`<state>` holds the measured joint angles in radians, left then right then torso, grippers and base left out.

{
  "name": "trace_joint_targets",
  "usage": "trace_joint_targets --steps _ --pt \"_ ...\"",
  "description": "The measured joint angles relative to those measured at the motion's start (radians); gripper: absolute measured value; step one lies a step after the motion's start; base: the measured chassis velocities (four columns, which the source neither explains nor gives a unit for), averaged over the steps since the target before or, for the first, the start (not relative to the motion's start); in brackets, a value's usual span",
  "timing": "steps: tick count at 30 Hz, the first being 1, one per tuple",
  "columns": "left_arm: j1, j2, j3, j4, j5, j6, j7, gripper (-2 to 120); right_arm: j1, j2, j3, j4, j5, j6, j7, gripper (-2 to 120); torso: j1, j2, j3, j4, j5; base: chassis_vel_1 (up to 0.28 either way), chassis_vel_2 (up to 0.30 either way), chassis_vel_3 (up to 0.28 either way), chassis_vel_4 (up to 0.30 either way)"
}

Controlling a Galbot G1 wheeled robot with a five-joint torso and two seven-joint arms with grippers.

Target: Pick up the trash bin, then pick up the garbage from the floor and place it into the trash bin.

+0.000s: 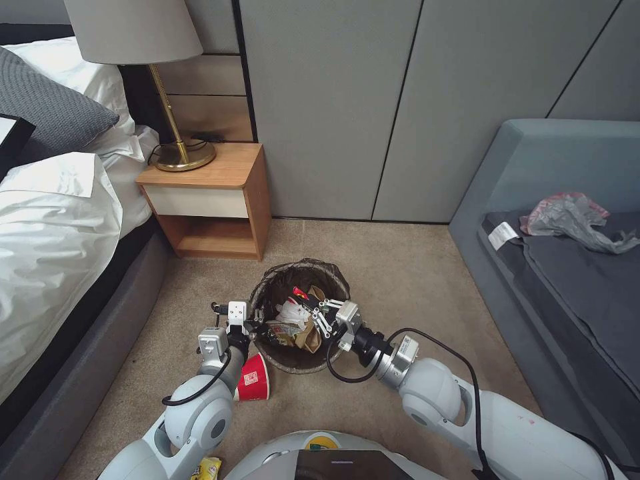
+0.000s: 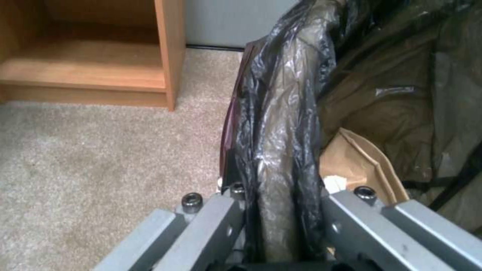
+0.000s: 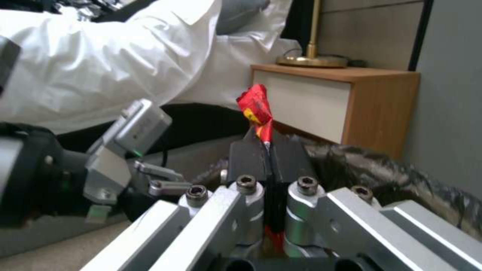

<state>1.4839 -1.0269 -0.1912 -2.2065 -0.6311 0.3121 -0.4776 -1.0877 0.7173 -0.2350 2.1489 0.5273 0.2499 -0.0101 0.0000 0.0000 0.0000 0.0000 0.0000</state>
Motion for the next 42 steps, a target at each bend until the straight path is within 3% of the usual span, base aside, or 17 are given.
trace_joint_targets --steps 4,10,20,23,29,32,36,39,42 --pt "0.000 0.000 0.000 -0.001 0.000 -0.001 0.000 0 0.004 0.012 -0.018 -0.024 -0.010 0.000 0.002 2 0.000 0.000 0.000 0.0000 -0.0001 0.000 0.000 0.000 0.000" --pt "0.001 0.004 -0.002 -0.007 -0.001 -0.002 0.000 0 0.028 0.032 -0.059 -0.072 -0.031 0.000 0.024 26 0.000 0.000 0.000 0.0000 -0.0001 0.000 0.000 0.000 0.000" --pt "0.002 0.002 -0.002 -0.009 -0.001 -0.003 -0.001 0 0.039 0.045 -0.078 -0.087 -0.045 -0.015 0.053 57 0.000 0.000 0.000 0.0001 0.0000 0.000 0.000 0.000 0.000" --pt "0.000 0.001 -0.001 -0.004 -0.001 -0.004 0.000 0 0.039 0.044 -0.078 -0.088 -0.046 -0.019 0.058 73 0.000 0.000 0.000 0.0000 0.0000 0.000 0.000 0.000 0.000" --pt "-0.003 0.000 0.000 0.002 -0.001 -0.005 0.000 0 0.039 0.042 -0.073 -0.083 -0.046 -0.020 0.064 89 0.000 0.000 0.000 0.0000 0.0000 0.000 0.000 0.000 0.000" --pt "-0.005 -0.002 -0.001 0.005 -0.001 -0.006 0.000 0 0.026 0.030 -0.009 -0.027 -0.024 -0.015 0.067 99 0.000 0.000 0.000 0.0000 0.0001 0.000 0.000 0.000 0.000" --pt "-0.005 -0.002 -0.003 0.006 -0.001 -0.007 0.000 0 0.024 0.017 0.066 0.046 0.023 -0.017 0.098 100 0.000 0.000 0.000 0.0000 0.0000 0.000 0.000 0.000 0.000" --pt "-0.002 -0.005 -0.004 0.007 0.006 -0.011 0.002 0 0.022 0.025 0.202 0.126 0.074 -0.060 0.202 100 0.000 0.000 0.000 0.0002 0.0000 0.000 0.000 0.000 0.000" --pt "0.001 -0.007 -0.006 0.007 0.010 -0.014 0.002 0 -0.012 0.040 0.285 0.148 0.081 -0.090 0.241 100 0.000 0.000 0.000 0.0001 0.0000 0.000 0.000 0.000 0.000"
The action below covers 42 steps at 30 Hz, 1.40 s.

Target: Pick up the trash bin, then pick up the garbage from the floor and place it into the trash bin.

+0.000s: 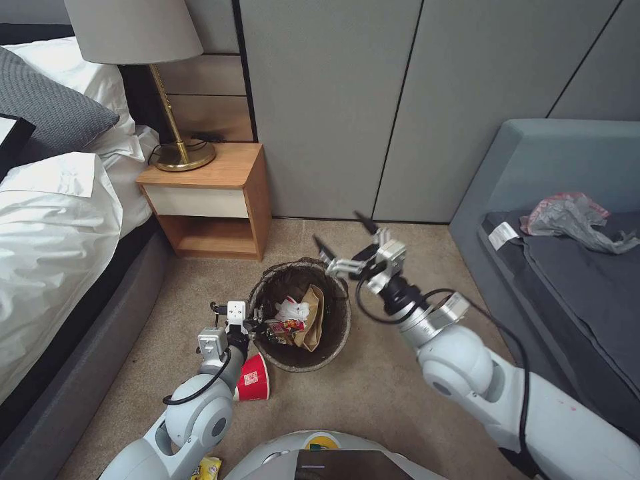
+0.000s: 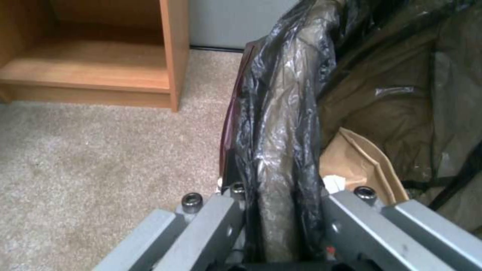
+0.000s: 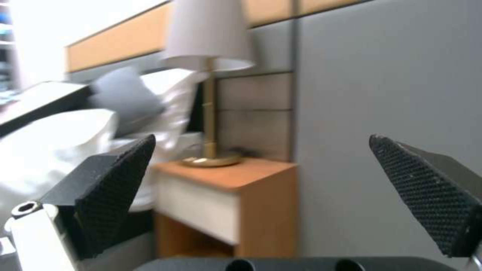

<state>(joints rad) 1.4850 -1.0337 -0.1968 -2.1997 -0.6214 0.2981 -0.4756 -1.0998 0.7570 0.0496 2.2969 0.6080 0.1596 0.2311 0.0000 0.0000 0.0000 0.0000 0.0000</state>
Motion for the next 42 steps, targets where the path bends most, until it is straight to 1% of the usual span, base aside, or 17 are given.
trace_joint_targets --steps 3,4,5,7,8,10,12,14,19,22,30,34,35,38,39,41,42 --pt "0.001 -0.001 0.000 0.000 0.003 -0.002 0.000 0 -0.015 0.007 0.030 0.005 0.000 -0.012 0.013 100 0.000 0.000 0.000 -0.0003 0.0001 0.000 0.000 0.000 0.000" --pt "0.003 -0.003 -0.001 0.001 0.009 -0.005 0.001 0 -0.048 0.021 0.091 0.006 -0.001 -0.030 0.035 100 0.000 0.000 0.000 -0.0001 0.0000 0.000 0.000 0.000 0.000" --pt "0.003 -0.003 -0.001 0.001 0.009 -0.005 0.001 0 -0.048 0.021 0.091 0.006 -0.001 -0.030 0.035 100 0.000 0.000 0.000 -0.0001 0.0000 0.000 0.000 0.000 0.000" --pt "0.007 -0.005 -0.006 0.001 0.013 -0.008 0.001 0 -0.094 0.045 0.161 0.001 -0.019 -0.051 0.059 100 0.000 0.000 0.000 0.0000 0.0001 0.000 0.000 0.000 0.000" --pt "0.007 -0.005 -0.006 0.001 0.013 -0.008 0.001 0 -0.094 0.045 0.161 0.001 -0.019 -0.051 0.059 100 0.000 0.000 0.000 0.0000 0.0001 0.000 0.000 0.000 0.000" --pt "0.011 -0.007 -0.011 -0.002 0.019 -0.012 0.001 0 -0.147 0.083 0.250 -0.024 -0.046 -0.090 0.102 100 0.000 0.000 0.000 0.0000 0.0001 0.000 0.000 0.000 0.000" --pt "0.012 -0.007 -0.012 -0.003 0.021 -0.013 0.001 0 -0.159 0.091 0.266 -0.030 -0.053 -0.099 0.109 100 0.000 0.000 0.000 0.0000 0.0002 0.000 0.000 0.000 0.000" --pt "0.015 -0.008 -0.016 -0.003 0.029 -0.019 0.001 0 -0.222 0.123 0.323 -0.056 -0.092 -0.121 0.126 100 0.000 0.000 0.000 0.0000 0.0000 0.000 0.000 0.000 0.000" --pt "0.017 -0.008 -0.022 -0.003 0.032 -0.024 0.001 0 -0.300 0.162 0.358 -0.086 -0.146 -0.125 0.128 100 0.000 0.000 0.000 -0.0003 0.0001 0.000 0.000 0.000 0.000" --pt "0.018 -0.009 -0.024 0.001 0.036 -0.029 0.001 0 -0.371 0.210 0.374 -0.120 -0.224 -0.102 0.126 100 0.000 0.000 0.000 -0.0001 0.0001 0.000 0.000 0.000 0.000" --pt "0.019 -0.009 -0.025 0.002 0.040 -0.032 0.001 0 -0.412 0.247 0.380 -0.144 -0.279 -0.076 0.124 100 0.000 0.000 0.000 -0.0001 0.0000 0.000 0.000 0.000 0.000" --pt "0.020 -0.009 -0.027 0.002 0.041 -0.035 -0.001 0 -0.467 0.296 0.385 -0.178 -0.340 -0.038 0.120 100 0.000 0.000 0.000 0.0000 -0.0001 0.000 0.000 0.000 0.000" --pt "0.020 -0.009 -0.027 0.002 0.041 -0.035 -0.001 0 -0.467 0.296 0.385 -0.178 -0.340 -0.038 0.120 100 0.000 0.000 0.000 0.0000 -0.0001 0.000 0.000 0.000 0.000" --pt "0.021 -0.007 -0.028 0.002 0.041 -0.039 -0.004 0 -0.522 0.347 0.385 -0.206 -0.391 0.004 0.119 100 0.000 0.000 0.000 -0.0002 0.0000 0.000 0.000 0.000 0.000" --pt "0.021 -0.007 -0.028 0.002 0.041 -0.039 -0.004 0 -0.522 0.347 0.385 -0.206 -0.391 0.004 0.119 100 0.000 0.000 0.000 -0.0002 0.0000 0.000 0.000 0.000 0.000" --pt "0.021 -0.010 -0.029 0.002 0.040 -0.039 -0.009 0 -0.532 0.382 0.382 -0.203 -0.404 0.008 0.119 100 0.000 0.000 0.000 0.0001 0.0000 0.000 0.000 0.000 0.000" --pt "0.021 -0.010 -0.029 0.002 0.040 -0.039 -0.009 0 -0.532 0.382 0.382 -0.203 -0.404 0.008 0.119 100 0.000 0.000 0.000 0.0001 0.0000 0.000 0.000 0.000 0.000"
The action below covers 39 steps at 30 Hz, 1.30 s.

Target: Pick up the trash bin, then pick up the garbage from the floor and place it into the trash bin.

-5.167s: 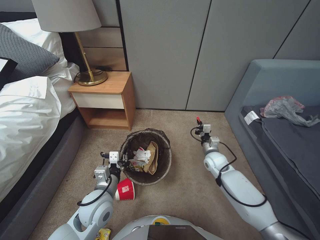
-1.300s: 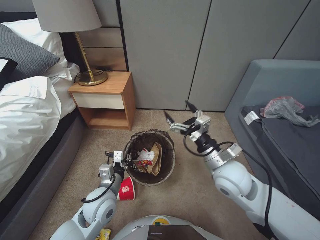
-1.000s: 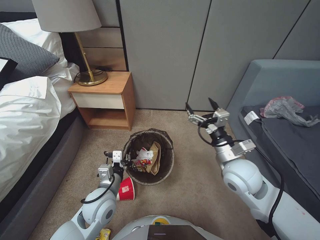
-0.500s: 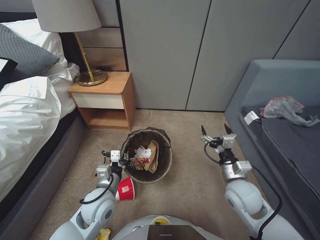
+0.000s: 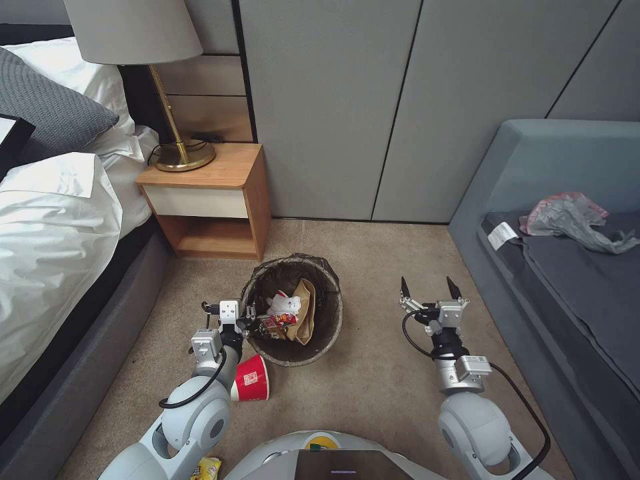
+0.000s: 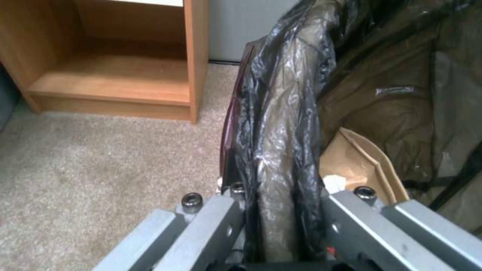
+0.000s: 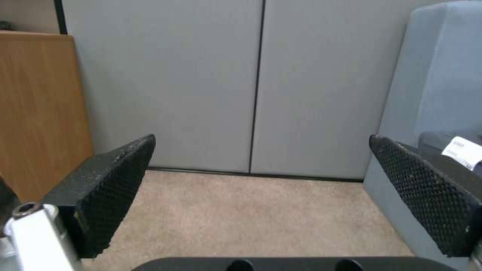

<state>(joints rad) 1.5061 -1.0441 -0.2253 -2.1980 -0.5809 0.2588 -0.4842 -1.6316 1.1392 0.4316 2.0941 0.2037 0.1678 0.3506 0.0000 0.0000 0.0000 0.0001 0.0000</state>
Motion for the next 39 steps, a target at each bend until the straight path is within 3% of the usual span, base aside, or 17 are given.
trace_joint_targets --steps 10,39 --pt "0.002 -0.010 0.000 -0.005 -0.005 0.001 -0.006 0 0.017 0.033 -0.020 0.010 -0.009 -0.003 0.005 100 0.000 0.000 0.000 -0.0003 -0.0001 0.000 0.000 0.000 0.000" --pt "0.010 -0.017 -0.011 -0.018 -0.005 0.002 -0.006 0 0.052 0.033 -0.052 -0.005 -0.001 -0.019 0.015 100 0.000 0.000 0.000 -0.0003 0.0000 0.044 0.049 0.048 0.046"
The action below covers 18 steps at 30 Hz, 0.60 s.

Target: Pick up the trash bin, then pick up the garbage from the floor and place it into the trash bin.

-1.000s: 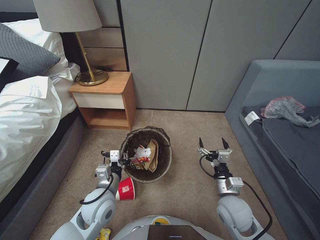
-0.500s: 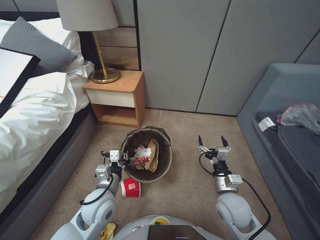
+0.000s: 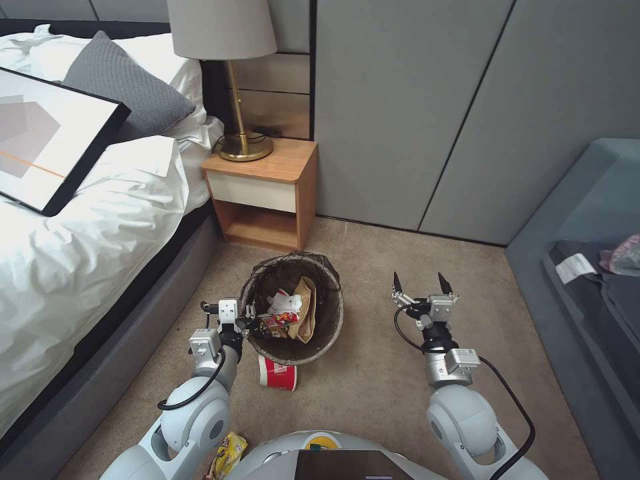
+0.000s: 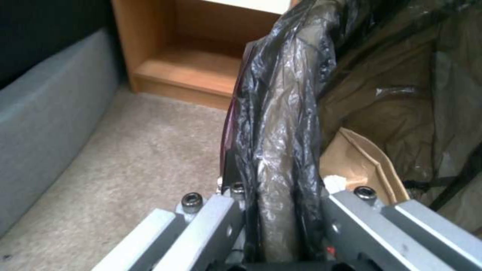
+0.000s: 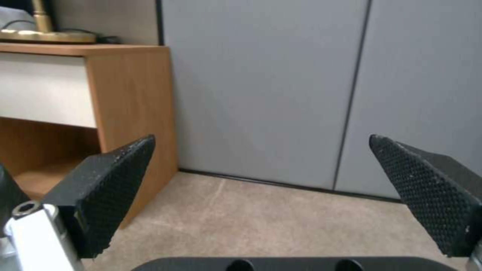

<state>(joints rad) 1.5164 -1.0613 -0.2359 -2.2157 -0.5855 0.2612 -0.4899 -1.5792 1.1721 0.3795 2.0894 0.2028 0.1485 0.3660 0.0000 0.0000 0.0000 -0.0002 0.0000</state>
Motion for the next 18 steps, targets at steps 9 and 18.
trace_joint_targets --steps 9,18 --pt "0.002 0.000 -0.001 0.000 0.000 0.000 0.000 0 0.002 0.001 -0.005 -0.008 -0.002 0.001 0.002 100 0.000 0.000 0.000 0.0002 0.0000 0.053 0.059 0.049 0.051" --pt "0.005 0.003 -0.001 -0.002 0.000 0.000 0.000 0 0.003 0.011 -0.012 -0.010 -0.009 0.002 0.005 100 0.000 0.000 0.000 0.0001 0.0000 0.041 0.046 0.053 0.053"
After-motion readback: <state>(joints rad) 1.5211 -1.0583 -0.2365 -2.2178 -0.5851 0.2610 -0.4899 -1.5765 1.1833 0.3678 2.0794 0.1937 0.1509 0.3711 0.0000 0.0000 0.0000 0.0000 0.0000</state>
